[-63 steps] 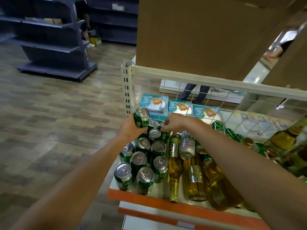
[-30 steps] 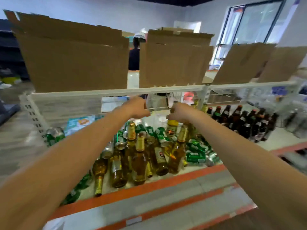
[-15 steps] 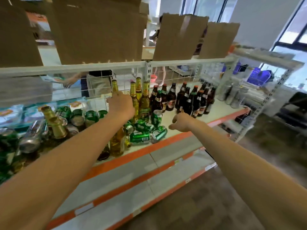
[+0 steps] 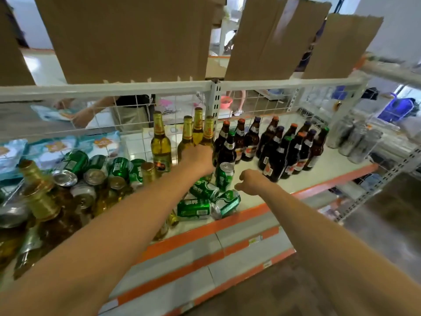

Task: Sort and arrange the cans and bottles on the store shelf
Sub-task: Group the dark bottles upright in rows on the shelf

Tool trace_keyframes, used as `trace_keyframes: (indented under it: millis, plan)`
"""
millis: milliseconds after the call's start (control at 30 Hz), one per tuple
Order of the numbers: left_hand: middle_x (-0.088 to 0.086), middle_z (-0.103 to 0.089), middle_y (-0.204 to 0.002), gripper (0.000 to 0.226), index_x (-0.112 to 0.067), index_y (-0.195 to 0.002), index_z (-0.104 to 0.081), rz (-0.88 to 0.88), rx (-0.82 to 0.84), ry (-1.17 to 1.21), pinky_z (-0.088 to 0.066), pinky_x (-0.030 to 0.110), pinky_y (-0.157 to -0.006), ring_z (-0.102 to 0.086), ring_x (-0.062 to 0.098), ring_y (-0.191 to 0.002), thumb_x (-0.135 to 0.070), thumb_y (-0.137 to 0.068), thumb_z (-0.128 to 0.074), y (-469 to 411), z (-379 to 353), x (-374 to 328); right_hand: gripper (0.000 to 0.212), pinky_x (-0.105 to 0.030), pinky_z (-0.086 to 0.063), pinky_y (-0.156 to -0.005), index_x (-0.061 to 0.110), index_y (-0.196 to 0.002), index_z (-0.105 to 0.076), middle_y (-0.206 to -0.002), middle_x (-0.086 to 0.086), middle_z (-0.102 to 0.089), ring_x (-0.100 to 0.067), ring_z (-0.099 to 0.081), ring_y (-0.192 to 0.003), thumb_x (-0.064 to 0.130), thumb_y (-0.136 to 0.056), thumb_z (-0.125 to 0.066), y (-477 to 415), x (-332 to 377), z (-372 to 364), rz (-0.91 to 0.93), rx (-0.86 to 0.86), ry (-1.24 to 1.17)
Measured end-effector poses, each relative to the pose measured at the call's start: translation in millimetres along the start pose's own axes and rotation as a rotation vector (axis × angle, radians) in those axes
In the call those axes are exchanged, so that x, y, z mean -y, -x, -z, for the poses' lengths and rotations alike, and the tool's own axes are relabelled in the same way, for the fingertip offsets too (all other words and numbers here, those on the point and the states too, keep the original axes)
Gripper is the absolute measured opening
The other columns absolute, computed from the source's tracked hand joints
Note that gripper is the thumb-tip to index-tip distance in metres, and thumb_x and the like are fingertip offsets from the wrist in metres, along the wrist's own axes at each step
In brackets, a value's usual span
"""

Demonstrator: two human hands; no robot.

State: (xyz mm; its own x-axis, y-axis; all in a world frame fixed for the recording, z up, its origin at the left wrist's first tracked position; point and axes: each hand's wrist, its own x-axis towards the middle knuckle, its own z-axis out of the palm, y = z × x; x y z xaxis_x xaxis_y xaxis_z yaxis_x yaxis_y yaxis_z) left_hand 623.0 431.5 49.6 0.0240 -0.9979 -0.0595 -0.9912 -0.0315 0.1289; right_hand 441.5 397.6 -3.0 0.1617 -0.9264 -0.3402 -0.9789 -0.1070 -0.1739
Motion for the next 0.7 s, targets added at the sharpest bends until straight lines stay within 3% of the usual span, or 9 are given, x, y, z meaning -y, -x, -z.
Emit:
trace_keyframes:
  millis: [133,233,300,433,533,700]
  plan:
    - [0.003,-0.054,-0.079,0.019,-0.014,-0.078,-0.052,0.044,0.079,0.126,-0.039,0.029,-0.05,-0.057,0.022,-0.072,-0.022,-0.09,-0.064,-36.2,-43.9,-7.2,0.058,-0.038,-0.046,-0.098,0.005,-0.14,-0.048,-0.14,-0.014,-0.052,-0.03,-0.052,-0.124,0.04,-0.095,-0.06,-37.4,-12.6,6.7,0.003,-0.02,-0.017]
    - [0.005,-0.058,-0.085,0.017,-0.013,-0.077,-0.053,0.093,0.136,0.169,-0.044,0.03,-0.06,-0.062,0.024,-0.081,-0.018,-0.088,-0.065,-52.8,-73.2,-9.9,0.059,-0.039,-0.047,-0.097,0.007,-0.141,-0.043,-0.136,-0.014,-0.055,-0.031,-0.054,-0.122,0.038,-0.095,-0.062,-61.8,-17.7,6.3,0.033,-0.047,-0.088]
    - [0.006,-0.061,-0.09,0.013,-0.008,-0.093,-0.063,0.134,0.161,0.202,-0.045,0.031,-0.063,-0.062,0.024,-0.083,-0.02,-0.088,-0.066,-63.1,-87.0,-12.3,0.064,-0.039,-0.047,-0.092,0.007,-0.142,-0.041,-0.132,-0.015,-0.058,-0.033,-0.055,-0.119,0.037,-0.092,-0.066,-79.6,-17.6,-0.3,0.066,-0.058,-0.15]
    - [0.01,-0.064,-0.112,0.034,-0.01,-0.119,-0.062,0.191,0.175,0.232,-0.052,0.034,-0.076,-0.063,0.028,-0.099,-0.025,-0.089,-0.066,-76.6,-109.7,-15.9,0.078,-0.038,-0.047,-0.085,0.007,-0.14,-0.039,-0.129,-0.017,-0.058,-0.035,-0.057,-0.115,0.041,-0.081,-0.076,-110.4,-15.8,-27.2,0.117,-0.059,-0.239]
    - [0.011,-0.064,-0.116,0.039,-0.011,-0.121,-0.062,0.233,0.167,0.238,-0.052,0.035,-0.08,-0.063,0.03,-0.103,-0.029,-0.087,-0.067,-79.8,-117.9,-18.9,0.081,-0.037,-0.048,-0.088,0.011,-0.136,-0.043,-0.124,-0.012,-0.059,-0.033,-0.058,-0.114,0.043,-0.073,-0.081,-123.7,-14.1,-39.1,0.139,-0.04,-0.298]
    - [0.008,-0.066,-0.108,0.036,-0.014,-0.114,-0.063,0.315,0.175,0.263,-0.055,0.035,-0.078,-0.064,0.027,-0.096,-0.029,-0.083,-0.072,-74.3,-114.0,-26.5,0.077,-0.038,-0.048,-0.085,0.006,-0.132,-0.046,-0.126,-0.014,-0.06,-0.034,-0.058,-0.113,0.042,-0.074,-0.081,-130.4,-20.5,-43.7,0.196,-0.069,-0.324]
